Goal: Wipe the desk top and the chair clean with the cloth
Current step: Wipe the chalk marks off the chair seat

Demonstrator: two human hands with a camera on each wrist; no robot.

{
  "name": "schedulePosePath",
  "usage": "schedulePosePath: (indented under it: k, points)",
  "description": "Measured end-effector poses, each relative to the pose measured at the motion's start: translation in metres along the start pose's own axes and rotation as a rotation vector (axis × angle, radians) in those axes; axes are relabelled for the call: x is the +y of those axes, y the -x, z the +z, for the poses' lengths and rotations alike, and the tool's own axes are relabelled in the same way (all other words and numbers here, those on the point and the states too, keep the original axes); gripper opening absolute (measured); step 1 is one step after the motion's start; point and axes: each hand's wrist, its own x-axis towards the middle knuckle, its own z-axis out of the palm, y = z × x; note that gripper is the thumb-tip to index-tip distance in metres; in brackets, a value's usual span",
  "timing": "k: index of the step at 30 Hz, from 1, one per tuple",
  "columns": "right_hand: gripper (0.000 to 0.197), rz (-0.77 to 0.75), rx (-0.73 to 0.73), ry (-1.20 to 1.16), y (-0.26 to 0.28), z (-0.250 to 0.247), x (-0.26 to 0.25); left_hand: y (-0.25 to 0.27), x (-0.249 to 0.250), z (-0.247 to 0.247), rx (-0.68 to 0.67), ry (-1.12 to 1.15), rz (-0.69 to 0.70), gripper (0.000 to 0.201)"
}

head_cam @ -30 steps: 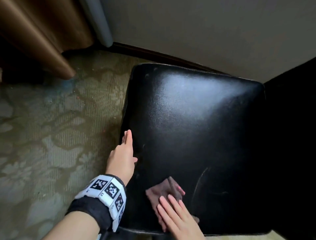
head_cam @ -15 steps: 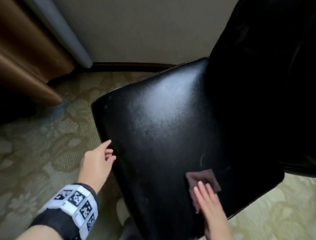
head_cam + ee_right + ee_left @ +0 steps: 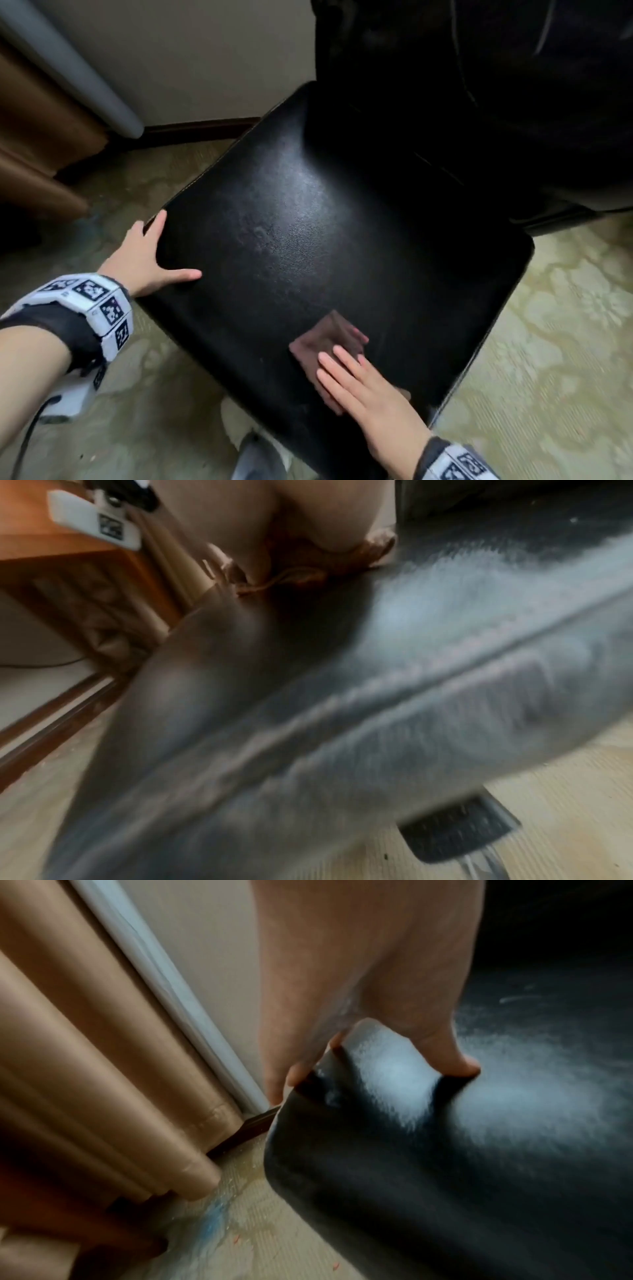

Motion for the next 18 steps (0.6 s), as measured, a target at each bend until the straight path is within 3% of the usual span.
schedulePosePath:
  k: [4, 6, 9, 15, 18]
  points:
    - [0.046, 0.086, 0.085, 0.037, 0.023, -0.022, 0.011, 0.015, -0.004, 0.009, 0.038, -0.043, -0.024, 0.117]
    - [0.049, 0.256, 0.151, -0.019, 0.039, -0.021, 0.019, 0.025, -0.006, 0.016, 0.043, -0.087, -0.051, 0.117]
    - [0.075, 0.541, 0.292, -0.117, 0.063, -0.007, 0.020, 0.050, -0.004, 0.027, 0.042, -0.113, -0.099, 0.117]
    - [0.071, 0.950, 0.565, -0.145, 0.050, 0.009, 0.007, 0.109, 0.016, 0.052, -0.083, -0.122, -0.248, 0.117]
    - [0.078, 1.056, 0.614, -0.111, 0.040, 0.008, 0.011, 0.143, 0.027, 0.070, -0.140, -0.126, -0.317, 0.122]
